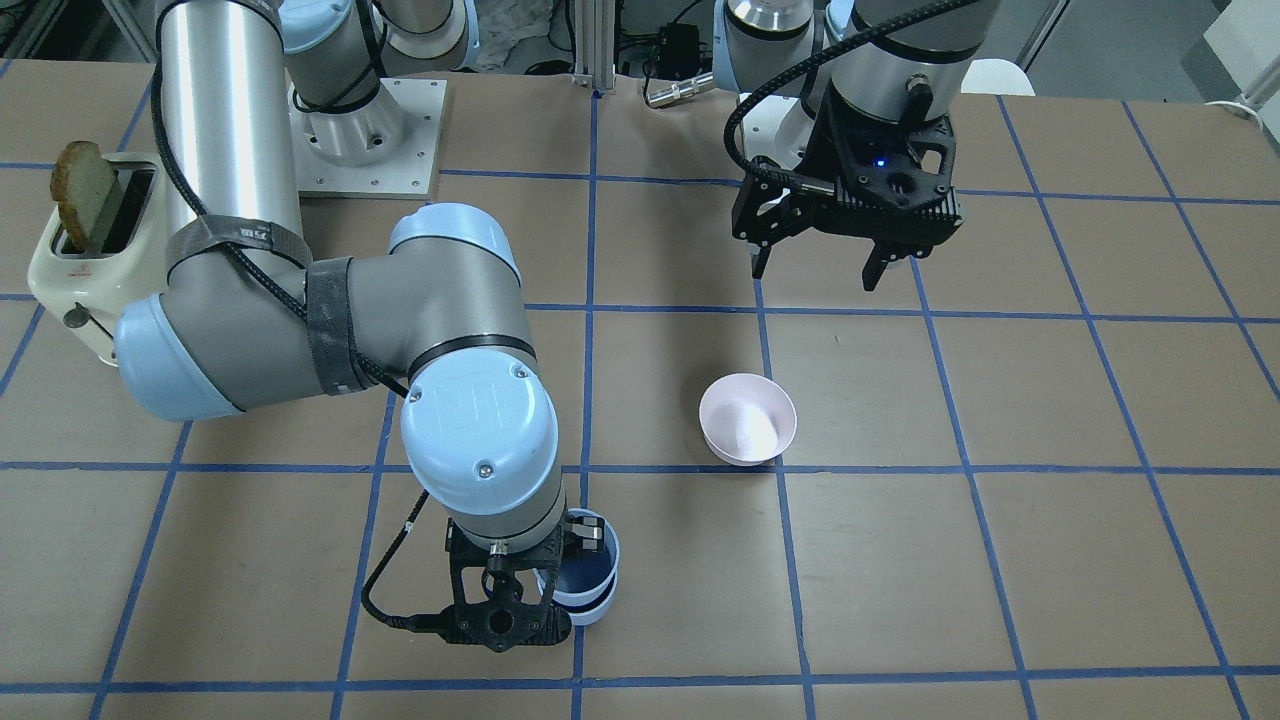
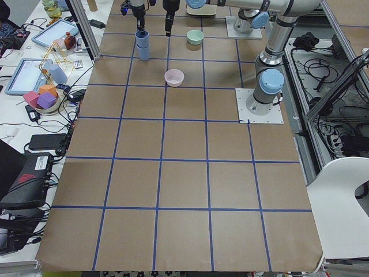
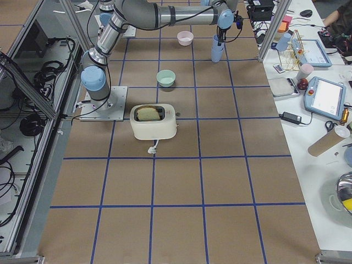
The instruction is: Stack blue cups with both arms
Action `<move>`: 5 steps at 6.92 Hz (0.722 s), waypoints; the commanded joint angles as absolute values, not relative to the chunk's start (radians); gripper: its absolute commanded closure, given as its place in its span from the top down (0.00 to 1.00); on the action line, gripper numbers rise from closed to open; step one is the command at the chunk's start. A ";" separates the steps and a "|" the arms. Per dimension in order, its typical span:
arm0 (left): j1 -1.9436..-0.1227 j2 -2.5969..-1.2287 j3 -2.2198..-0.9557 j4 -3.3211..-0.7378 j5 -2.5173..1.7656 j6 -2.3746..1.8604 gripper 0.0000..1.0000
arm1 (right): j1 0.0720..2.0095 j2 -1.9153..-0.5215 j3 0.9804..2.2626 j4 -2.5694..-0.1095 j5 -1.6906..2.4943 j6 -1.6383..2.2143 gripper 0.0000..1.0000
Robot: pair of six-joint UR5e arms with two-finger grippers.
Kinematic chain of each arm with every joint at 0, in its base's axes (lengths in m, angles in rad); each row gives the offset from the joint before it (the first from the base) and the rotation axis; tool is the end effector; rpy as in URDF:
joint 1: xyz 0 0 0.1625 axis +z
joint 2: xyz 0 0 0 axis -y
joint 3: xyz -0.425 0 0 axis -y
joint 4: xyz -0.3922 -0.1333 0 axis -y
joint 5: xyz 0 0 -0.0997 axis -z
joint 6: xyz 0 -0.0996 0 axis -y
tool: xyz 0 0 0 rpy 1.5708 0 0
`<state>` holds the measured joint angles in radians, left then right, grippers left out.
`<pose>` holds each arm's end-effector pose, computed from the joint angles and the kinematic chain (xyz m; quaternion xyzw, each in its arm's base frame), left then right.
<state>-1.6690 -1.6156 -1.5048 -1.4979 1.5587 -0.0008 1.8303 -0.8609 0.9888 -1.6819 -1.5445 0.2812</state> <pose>-0.1848 -0.5041 0.5056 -0.0489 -0.9977 0.0467 0.0084 0.3274 -0.7035 0.3336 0.0110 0.9998 0.0116 0.0104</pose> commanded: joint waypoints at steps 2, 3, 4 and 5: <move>-1.669 -1.615 -1.505 -1.497 1.559 -0.002 1.00 | 1.830 -0.847 0.989 -1.684 -1.540 0.281 0.33; -1.669 -1.615 -1.505 -1.497 1.559 -0.002 1.00 | 1.830 -0.842 0.980 -1.684 -1.539 0.282 0.71; -1.669 -1.615 -1.505 -1.497 1.559 -0.002 1.00 | 1.822 -0.856 0.971 -1.687 -1.520 0.281 0.95; -1.669 -1.615 -1.503 -1.497 1.559 -0.002 1.00 | 1.784 -0.877 0.948 -1.675 -1.505 0.256 1.00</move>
<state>-1.6690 -1.6153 -1.5046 -1.4972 1.5585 -0.0015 1.8162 -0.8571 0.9698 -1.6839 -1.5228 0.2756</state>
